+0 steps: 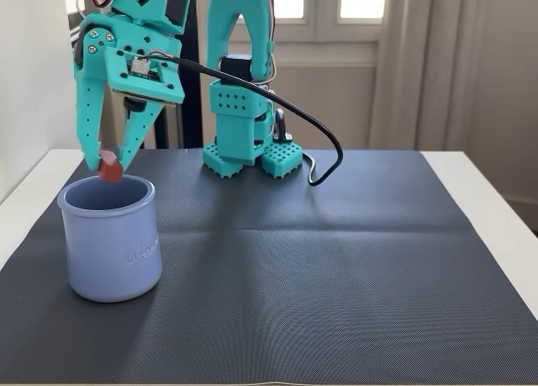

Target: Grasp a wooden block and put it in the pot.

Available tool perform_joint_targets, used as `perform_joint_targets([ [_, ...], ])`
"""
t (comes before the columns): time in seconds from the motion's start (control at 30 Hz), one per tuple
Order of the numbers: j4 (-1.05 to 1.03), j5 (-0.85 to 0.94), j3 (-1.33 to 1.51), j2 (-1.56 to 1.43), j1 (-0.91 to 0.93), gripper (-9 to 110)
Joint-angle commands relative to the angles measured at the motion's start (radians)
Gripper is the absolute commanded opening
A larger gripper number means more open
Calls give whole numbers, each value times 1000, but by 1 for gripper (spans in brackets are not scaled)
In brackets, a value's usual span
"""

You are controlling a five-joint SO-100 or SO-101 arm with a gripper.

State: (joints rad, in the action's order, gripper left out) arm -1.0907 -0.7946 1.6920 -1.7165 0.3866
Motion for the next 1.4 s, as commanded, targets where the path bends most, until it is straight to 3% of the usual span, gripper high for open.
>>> perform_joint_targets([
  [0.0, 8, 12, -6, -38, 8, 1],
  [0.37, 9, 43, -6, -38, -2, 2],
  [0.57, 3, 52, -5, -38, -5, 19],
  [0.63, 3, 48, -3, -38, -5, 17],
  [0.73, 3, 52, -3, -41, -5, 1],
  [0.83, 3, 55, -3, -44, -14, 0],
  [1.03, 5, 198, 15, -120, -77, 0],
  [1.37, 92, 681, 388, -647, -216, 0],
])
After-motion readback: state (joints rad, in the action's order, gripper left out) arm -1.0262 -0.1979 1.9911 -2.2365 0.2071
